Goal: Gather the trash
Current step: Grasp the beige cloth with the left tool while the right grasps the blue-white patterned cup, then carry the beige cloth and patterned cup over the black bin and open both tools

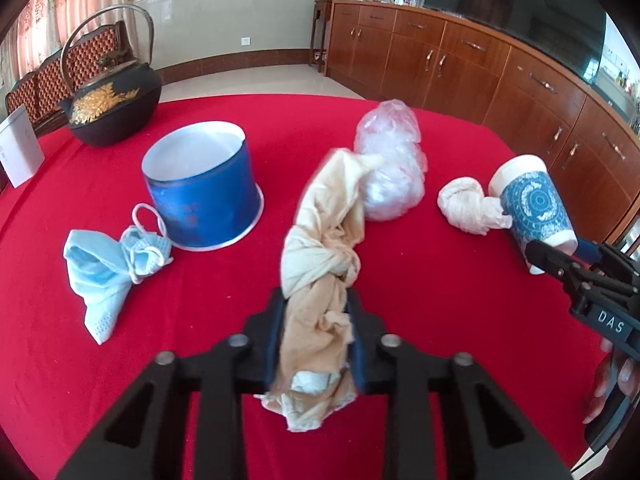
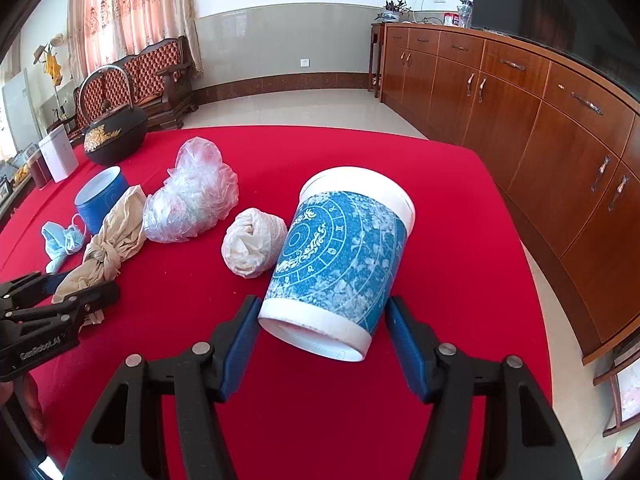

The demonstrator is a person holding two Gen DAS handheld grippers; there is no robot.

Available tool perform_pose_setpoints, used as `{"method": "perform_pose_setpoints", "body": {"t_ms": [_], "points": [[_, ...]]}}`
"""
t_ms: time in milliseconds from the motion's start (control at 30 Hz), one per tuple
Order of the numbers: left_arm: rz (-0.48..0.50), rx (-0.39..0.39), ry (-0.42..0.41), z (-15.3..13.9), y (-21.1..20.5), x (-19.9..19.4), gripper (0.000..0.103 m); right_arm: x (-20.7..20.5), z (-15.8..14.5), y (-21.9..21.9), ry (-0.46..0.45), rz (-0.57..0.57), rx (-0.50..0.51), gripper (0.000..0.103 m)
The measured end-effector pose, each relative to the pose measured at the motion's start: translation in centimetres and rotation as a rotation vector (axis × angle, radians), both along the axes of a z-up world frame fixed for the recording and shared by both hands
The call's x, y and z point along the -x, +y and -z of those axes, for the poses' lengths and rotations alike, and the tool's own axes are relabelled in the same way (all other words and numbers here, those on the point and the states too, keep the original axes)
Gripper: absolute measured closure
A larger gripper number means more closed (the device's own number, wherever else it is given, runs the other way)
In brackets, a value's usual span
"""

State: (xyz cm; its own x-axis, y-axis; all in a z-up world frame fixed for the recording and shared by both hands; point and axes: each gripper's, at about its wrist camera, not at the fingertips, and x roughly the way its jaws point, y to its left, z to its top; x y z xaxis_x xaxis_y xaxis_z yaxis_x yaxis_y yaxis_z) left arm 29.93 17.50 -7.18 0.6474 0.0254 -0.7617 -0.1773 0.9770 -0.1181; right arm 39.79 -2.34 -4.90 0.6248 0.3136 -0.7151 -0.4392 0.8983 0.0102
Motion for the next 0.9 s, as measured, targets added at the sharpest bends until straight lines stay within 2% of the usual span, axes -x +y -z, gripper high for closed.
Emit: {"method": "perform_pose_setpoints", "body": {"t_ms": [267, 600, 900], "points": [[-0.005, -0.009, -0.096, -1.3, -0.8, 3.8, 0.079, 2.2, -1.1, -1.3, -0.040, 0.002, 0.014, 0.042], [0.042, -0.014, -0.127, -2.8, -2.5, 5.7, 0.079, 6.5, -2.9, -4.5, -0.090, 0.027, -0.008, 0.043], [0.095, -0.023, -0.132, -3.5, -5.7, 8.0, 0.079, 10.5, -3.9, -7.8, -0.116, 0.050, -0.018, 0.043]]}}
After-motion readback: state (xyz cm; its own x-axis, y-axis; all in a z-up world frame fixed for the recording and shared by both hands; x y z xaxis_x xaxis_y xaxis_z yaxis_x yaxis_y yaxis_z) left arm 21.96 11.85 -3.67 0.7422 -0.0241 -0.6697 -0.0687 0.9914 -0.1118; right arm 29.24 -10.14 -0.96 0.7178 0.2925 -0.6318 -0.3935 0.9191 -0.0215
